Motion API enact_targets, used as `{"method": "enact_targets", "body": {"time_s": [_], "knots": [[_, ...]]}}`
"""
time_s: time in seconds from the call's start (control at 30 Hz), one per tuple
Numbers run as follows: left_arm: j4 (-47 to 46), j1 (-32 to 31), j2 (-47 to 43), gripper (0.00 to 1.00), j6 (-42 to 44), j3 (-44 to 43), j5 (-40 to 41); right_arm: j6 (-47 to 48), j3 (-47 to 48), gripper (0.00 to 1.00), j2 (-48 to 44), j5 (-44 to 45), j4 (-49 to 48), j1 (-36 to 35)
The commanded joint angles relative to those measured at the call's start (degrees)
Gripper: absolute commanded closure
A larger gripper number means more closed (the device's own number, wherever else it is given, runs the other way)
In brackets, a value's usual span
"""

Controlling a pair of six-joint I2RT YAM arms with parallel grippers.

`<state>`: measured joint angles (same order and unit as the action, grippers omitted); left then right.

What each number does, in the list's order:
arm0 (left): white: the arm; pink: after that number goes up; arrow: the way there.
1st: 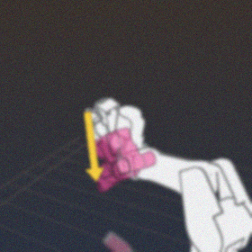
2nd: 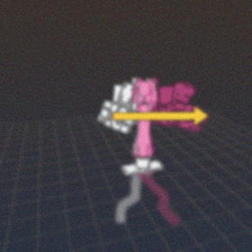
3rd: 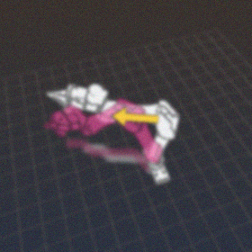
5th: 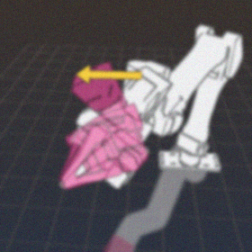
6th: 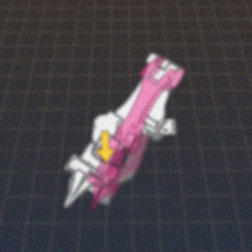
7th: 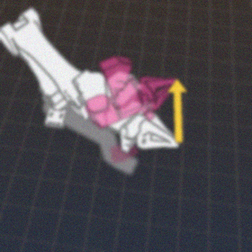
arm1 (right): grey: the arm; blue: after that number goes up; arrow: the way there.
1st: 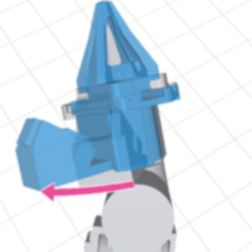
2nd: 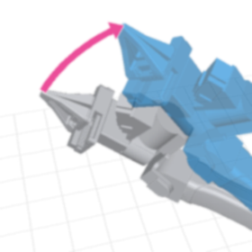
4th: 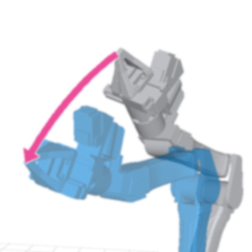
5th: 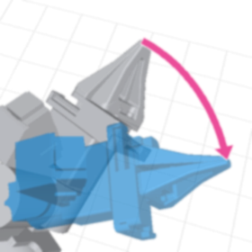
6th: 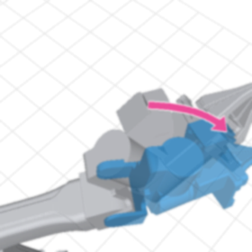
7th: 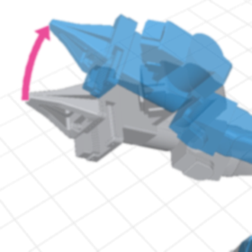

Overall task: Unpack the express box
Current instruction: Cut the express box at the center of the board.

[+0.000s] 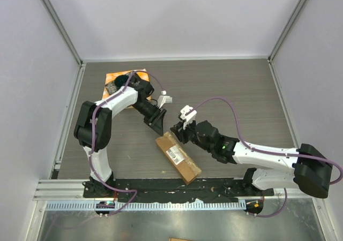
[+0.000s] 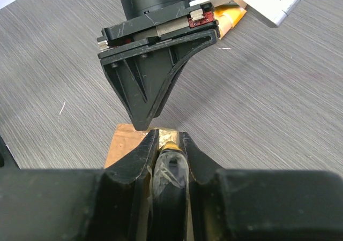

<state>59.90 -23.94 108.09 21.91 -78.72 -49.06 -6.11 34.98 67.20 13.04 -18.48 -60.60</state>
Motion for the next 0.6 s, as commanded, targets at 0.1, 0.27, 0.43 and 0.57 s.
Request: {"method": "enact_targets", "body": {"time_s": [0.1,0.27,0.43,0.57], "knots": [[-0.9,-1.1,0.5,0.56,1.3,0.3,-2.3,0.6,-1.4,0.99,0.6,1.2,-6.6,-0.2],[-1.2,-1.3,1.1,0.54,1.9,0.5,-1.6,0.3,-2.0,0.99,1.1,1.0,-8.3,-0.2],[-2.5,-1.5,1.3,0.62,2.3,1.5,0.4,0.6,-2.0,0.99,2.5,0.8,-9.9,-0.2],[-2.9,-1.6,1.6,0.77,3.0,2.3,2.0,0.6,-2.7,0.99,3.4,1.2,-11.1,-0.2]]}}
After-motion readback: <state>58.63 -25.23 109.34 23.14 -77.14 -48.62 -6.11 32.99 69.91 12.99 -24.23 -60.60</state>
